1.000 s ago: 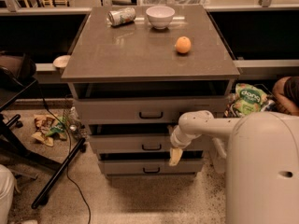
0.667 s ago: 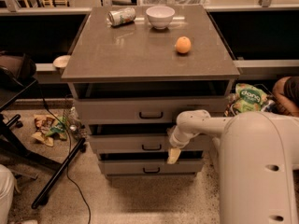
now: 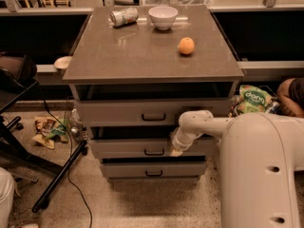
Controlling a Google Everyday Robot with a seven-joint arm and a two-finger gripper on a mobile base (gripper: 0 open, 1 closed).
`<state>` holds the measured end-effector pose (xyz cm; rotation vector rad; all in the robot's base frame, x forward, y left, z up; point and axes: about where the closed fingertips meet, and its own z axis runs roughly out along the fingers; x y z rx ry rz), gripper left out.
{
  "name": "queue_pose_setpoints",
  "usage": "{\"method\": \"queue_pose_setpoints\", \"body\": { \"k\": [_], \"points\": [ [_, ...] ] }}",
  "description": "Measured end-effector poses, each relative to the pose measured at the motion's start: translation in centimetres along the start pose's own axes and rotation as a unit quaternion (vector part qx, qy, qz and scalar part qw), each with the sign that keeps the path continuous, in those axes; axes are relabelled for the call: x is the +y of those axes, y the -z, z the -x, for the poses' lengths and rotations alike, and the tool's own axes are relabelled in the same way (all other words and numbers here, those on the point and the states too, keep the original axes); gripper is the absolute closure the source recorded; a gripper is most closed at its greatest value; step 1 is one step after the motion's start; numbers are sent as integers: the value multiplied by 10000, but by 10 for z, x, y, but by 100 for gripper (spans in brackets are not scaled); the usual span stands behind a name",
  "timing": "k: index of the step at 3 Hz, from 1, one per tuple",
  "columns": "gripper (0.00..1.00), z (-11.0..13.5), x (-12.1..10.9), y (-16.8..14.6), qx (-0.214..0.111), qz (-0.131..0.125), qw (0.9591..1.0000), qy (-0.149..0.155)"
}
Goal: Open middle drawer
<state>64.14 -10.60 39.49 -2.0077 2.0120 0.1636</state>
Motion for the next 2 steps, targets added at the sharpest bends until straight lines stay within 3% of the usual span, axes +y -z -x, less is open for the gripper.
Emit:
{"method": "queue_pose_setpoints", "body": {
  "k": [1,2],
  "points": [
    [85,1,-3,2,0,0,10000,0],
    [100,1,-3,5,3,-2,10000,-1]
  ]
}}
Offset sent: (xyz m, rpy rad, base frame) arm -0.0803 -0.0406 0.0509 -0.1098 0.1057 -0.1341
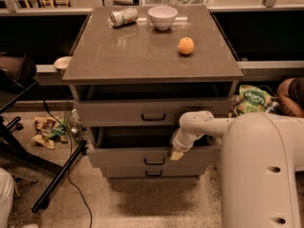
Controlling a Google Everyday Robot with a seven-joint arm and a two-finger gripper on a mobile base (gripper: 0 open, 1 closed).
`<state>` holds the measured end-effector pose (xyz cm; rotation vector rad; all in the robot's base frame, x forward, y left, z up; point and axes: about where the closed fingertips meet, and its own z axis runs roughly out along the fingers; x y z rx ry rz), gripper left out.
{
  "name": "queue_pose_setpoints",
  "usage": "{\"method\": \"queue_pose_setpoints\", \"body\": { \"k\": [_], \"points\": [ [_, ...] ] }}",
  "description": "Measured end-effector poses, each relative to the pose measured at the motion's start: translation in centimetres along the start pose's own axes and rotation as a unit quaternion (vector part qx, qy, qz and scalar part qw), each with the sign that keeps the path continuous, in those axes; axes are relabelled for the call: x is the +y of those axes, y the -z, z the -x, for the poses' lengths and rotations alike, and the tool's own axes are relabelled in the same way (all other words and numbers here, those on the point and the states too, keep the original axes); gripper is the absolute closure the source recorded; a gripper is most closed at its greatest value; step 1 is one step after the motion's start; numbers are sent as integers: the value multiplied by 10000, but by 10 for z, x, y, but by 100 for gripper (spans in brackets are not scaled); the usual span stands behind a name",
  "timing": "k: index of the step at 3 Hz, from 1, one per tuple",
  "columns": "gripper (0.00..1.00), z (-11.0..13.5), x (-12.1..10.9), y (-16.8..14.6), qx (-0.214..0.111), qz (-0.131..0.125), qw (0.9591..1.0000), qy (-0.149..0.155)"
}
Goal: Open middle drawer
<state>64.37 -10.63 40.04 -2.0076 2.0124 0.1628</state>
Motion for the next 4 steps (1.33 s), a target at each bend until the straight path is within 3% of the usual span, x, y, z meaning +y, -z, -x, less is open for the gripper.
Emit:
{"method": "queue_pose_setpoints", "body": {
  "k": [1,4],
  "points": [
    [81,0,0,0,0,0,10000,0],
    [11,0,0,0,0,1,10000,0]
  ]
}}
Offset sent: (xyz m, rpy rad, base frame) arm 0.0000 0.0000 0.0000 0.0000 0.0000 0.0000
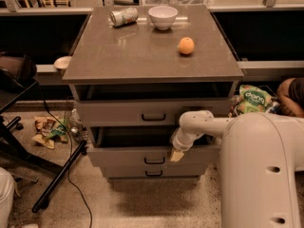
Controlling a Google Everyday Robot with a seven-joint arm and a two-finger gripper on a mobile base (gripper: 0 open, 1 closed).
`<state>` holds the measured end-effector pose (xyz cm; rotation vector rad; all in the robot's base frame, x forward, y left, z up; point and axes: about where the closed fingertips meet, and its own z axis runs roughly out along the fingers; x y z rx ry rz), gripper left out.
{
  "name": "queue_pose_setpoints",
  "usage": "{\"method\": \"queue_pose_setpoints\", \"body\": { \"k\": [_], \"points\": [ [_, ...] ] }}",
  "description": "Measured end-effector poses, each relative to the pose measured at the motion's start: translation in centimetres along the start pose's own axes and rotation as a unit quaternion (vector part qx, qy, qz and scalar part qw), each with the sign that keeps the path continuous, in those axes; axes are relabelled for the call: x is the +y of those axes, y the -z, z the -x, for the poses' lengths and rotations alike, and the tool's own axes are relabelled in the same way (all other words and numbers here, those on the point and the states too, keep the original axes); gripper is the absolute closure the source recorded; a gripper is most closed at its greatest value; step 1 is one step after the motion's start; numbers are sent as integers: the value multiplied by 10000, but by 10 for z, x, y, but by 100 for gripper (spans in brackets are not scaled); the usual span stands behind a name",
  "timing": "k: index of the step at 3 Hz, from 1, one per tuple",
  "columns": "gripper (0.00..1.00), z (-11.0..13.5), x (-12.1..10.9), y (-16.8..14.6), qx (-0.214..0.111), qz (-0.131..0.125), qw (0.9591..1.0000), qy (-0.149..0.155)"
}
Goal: Open middle drawer
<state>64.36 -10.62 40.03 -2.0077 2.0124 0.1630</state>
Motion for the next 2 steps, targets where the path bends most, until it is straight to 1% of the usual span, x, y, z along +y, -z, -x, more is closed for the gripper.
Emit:
{"method": "queue_pose_setpoints", "body": {
  "k": [1,2],
  "points": [
    [0,0,0,0,0,0,10000,0],
    [0,-1,12,0,95,197,9998,-45]
  ]
}}
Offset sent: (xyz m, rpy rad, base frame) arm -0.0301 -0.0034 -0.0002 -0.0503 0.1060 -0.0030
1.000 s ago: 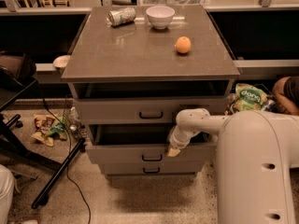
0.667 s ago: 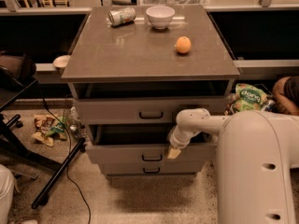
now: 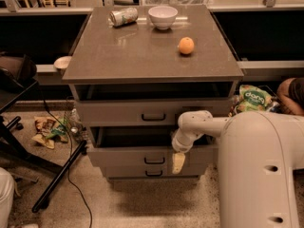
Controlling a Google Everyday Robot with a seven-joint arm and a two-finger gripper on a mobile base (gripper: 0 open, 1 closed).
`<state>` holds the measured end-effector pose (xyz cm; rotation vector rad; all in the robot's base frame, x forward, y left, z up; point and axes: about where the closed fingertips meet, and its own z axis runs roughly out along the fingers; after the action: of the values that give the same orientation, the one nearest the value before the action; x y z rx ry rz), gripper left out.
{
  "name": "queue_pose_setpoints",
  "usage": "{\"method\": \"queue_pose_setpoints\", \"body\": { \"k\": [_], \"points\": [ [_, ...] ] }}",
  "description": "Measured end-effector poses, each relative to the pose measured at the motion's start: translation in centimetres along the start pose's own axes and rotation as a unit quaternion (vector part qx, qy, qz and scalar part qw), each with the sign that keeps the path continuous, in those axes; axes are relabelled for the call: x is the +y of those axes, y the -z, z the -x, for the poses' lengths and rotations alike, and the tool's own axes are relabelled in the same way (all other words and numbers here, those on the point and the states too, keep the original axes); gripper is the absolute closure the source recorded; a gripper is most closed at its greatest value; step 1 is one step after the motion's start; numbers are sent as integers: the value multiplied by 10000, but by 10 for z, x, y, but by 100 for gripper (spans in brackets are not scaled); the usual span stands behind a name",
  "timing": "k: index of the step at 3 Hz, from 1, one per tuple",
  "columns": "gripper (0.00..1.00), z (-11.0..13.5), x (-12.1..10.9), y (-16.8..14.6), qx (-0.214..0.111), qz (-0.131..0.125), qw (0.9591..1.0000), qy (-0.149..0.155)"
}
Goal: Open middle drawer
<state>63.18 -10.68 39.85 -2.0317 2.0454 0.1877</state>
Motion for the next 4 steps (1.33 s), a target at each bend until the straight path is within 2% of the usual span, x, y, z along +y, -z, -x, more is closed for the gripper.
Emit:
{"method": "queue_pose_setpoints", "body": {
  "k": [1,2,3,4],
  "points": [
    [0,-4,30,7,236,346,9989,-204],
    [0,-11,66,12,462,790,9944,-535],
    [19,-15,86,14,591,1063,9901,-698],
    [42,-18,104,23,751,1203,9861,-861]
  ]
}}
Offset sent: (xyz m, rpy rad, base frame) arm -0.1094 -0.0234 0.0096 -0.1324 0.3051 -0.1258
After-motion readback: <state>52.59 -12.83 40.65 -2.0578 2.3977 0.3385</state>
